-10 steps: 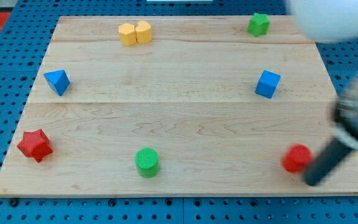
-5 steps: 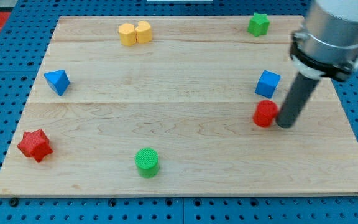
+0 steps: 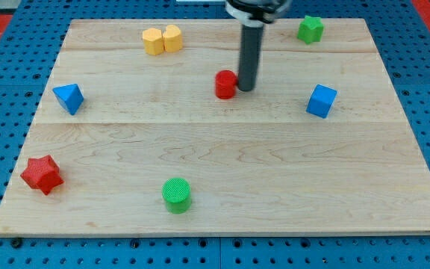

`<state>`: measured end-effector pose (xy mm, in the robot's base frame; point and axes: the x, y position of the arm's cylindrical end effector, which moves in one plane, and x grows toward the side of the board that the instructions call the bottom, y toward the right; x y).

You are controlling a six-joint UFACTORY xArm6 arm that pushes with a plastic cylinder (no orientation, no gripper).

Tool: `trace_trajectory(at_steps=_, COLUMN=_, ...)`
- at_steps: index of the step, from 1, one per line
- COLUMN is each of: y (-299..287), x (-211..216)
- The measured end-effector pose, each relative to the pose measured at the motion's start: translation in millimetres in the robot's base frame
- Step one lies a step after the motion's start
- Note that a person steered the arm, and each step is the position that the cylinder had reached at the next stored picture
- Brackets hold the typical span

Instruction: Move the red circle into the yellow blocks

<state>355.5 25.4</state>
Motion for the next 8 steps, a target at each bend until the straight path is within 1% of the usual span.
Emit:
trace_trajectory(at_steps=1, y=-48, x=19)
trace_trajectory(at_steps=2, y=-28, x=48)
trace_trajectory(at_steps=3, y=-73, x=21)
trace_trajectory(at_steps=4, y=-98, x=14)
trace_trajectory(at_steps=5, y=-96, x=-19)
trace_trajectory(at_steps=6, y=-95, x=-11)
trace_trajectory(at_steps=7, y=-118, x=-3)
trace_trajectory(at_steps=8, y=-115, x=-33)
